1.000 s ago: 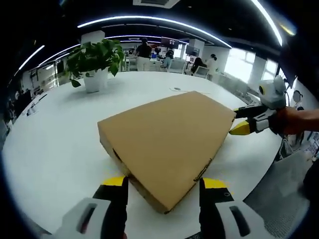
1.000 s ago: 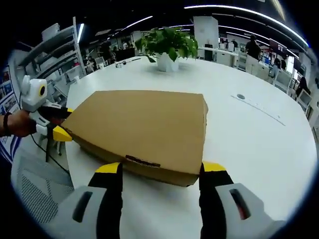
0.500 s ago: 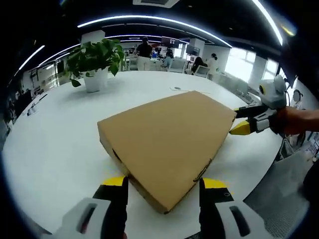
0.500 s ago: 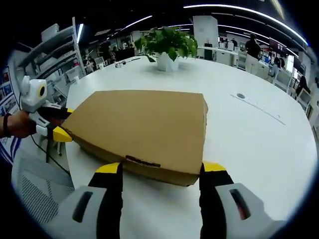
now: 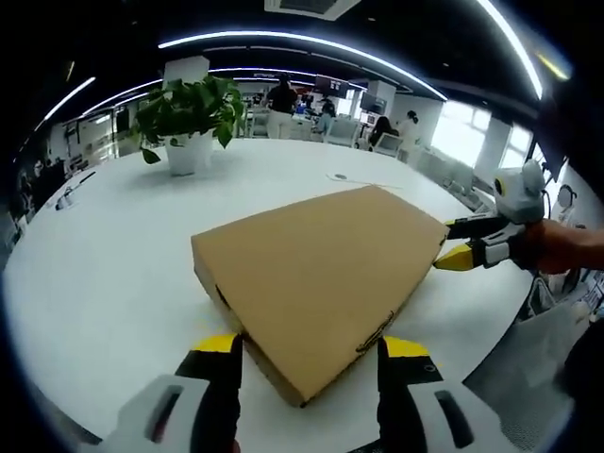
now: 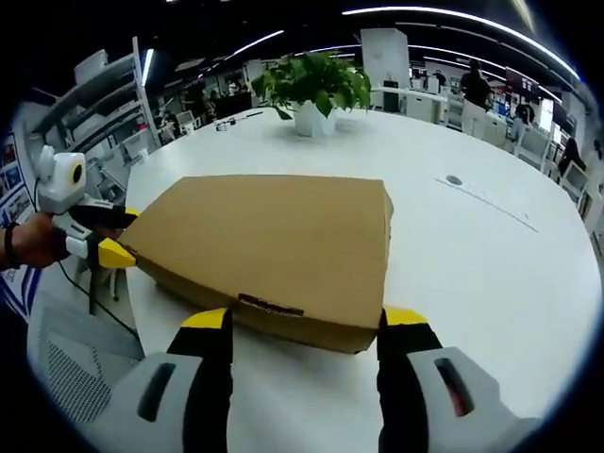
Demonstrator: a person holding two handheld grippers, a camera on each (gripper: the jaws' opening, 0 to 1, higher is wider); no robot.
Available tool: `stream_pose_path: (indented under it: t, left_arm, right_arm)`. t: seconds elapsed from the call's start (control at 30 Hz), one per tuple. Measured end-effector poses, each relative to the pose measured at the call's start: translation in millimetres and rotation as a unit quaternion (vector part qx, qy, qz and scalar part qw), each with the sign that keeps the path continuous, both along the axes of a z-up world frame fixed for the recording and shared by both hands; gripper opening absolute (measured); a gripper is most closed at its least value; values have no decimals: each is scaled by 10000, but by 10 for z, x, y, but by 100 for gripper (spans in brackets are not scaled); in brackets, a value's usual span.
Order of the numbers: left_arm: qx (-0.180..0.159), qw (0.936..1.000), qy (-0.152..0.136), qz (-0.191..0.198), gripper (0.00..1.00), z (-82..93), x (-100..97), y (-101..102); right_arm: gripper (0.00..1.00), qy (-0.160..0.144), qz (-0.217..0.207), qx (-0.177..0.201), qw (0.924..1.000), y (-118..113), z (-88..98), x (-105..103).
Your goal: Operate the shoe box by opening the lid, removing the specified soft item, and placing it in the target area until the item is outside and the box remains undamaged.
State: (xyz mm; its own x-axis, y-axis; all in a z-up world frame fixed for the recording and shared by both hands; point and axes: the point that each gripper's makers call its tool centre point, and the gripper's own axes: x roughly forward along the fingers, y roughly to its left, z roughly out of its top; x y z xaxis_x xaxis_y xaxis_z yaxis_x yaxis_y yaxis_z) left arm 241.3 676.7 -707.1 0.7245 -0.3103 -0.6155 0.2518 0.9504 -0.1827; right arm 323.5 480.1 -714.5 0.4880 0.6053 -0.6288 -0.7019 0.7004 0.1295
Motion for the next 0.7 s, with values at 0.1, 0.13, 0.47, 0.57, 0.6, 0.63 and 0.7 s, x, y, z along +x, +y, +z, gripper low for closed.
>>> stream_pose_path:
  t: [0.1, 0.13, 0.47, 0.57, 0.6, 0.63, 0.7]
  left_arm:
    - [6, 10000, -38, 16, 58, 34, 2, 2]
    - [11, 10000, -48, 19, 58, 49, 3, 2]
    - [-197, 9993, -267, 181, 61, 266, 21, 10]
    - [-215, 9991, -331, 142, 62, 339, 25, 9]
    - [-208, 9991, -347, 129, 62, 355, 29, 7]
    - [-191, 9991, -366, 117, 62, 370, 31, 11]
    - [-208, 9989, -393, 139, 62, 398, 31, 14]
  right_arm:
    - [57, -10, -21, 41, 10000, 0, 47, -5]
    - [57, -12, -29, 60, 10000, 0, 62, -4]
    - [57, -130, -294, 432, 9985, 22, 256, -27]
    - [57, -175, -358, 548, 9977, 26, 344, -18]
    - [57, -186, -373, 580, 9974, 28, 366, -15]
    - [57, -209, -401, 630, 9970, 29, 400, -9]
    - [57, -249, -422, 661, 9966, 34, 446, -3]
